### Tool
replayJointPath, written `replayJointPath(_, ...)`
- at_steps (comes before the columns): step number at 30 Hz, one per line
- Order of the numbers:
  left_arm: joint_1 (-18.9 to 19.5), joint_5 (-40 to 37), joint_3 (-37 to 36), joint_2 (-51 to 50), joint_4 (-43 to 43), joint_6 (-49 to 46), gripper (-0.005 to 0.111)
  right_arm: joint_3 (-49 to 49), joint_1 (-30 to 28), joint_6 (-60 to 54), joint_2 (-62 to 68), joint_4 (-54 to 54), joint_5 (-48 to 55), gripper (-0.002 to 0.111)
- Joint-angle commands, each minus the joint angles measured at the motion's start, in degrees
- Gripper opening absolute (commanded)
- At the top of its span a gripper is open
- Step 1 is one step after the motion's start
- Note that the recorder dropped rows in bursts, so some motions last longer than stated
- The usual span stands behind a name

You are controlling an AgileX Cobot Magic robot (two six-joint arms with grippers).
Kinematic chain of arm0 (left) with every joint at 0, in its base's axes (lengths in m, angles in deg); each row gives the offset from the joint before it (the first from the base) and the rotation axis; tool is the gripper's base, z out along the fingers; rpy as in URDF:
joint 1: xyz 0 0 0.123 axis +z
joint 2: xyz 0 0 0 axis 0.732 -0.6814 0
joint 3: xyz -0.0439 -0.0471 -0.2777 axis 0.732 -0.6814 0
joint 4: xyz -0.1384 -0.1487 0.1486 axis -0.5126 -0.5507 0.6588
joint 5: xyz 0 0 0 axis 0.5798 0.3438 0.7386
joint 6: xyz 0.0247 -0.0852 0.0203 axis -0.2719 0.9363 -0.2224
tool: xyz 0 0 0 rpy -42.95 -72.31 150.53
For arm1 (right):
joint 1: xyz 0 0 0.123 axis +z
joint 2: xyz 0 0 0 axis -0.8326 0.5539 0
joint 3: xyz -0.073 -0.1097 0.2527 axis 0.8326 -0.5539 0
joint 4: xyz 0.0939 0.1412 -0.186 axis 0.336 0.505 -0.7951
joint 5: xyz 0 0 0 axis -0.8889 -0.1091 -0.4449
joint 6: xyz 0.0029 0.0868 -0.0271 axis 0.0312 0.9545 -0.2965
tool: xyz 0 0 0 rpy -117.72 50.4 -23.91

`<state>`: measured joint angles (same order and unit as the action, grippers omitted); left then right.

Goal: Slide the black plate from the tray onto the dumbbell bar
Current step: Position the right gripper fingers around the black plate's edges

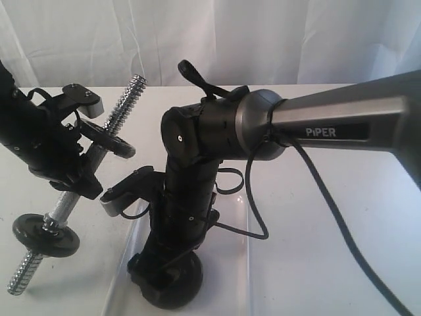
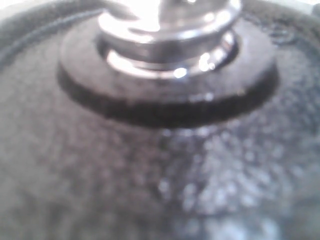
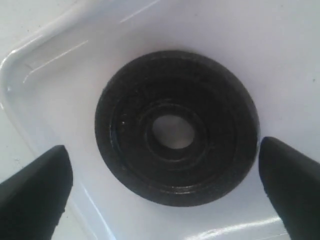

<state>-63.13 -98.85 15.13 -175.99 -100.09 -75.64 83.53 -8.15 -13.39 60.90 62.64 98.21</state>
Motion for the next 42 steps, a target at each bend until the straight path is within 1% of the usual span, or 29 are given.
replayJointPath(1,-0.07,0.08,1.46,3.53,-5.49,0.08,0.0,0.31,0.83,0.22,0.0,-0.86,-2.73,0.094)
replayJointPath(13,-0.07,-0.78,1.46,3.53,-5.47,0.08,0.0,1.16,1.57,-0.83,-0.24,-0.97,-2.43,0.094)
replayJointPath(21,-0.07,-0.98,1.46,3.53,-5.32,0.08,0.0,1.7,1.57,6.53,-0.95,-0.6,-1.84,0.094)
replayJointPath(23,-0.07,-0.85,1.46,3.53,-5.32,0.08,0.0,1.7,1.57,7.2,-0.95,-0.6,-1.6,0.096)
replayJointPath(26,-0.07,-0.85,1.46,3.53,-5.32,0.08,0.0,1.7,1.57,7.08,-0.95,-0.6,-1.08,0.105)
replayJointPath(35,-0.07,-0.85,1.46,3.53,-5.32,0.08,0.0,1.7,1.57,7.52,-0.95,0.43,-0.36,0.105)
replayJointPath(42,-0.07,-0.85,1.46,3.53,-5.32,0.08,0.0,1.7,1.57,5.6,-0.84,0.3,-0.6,0.105)
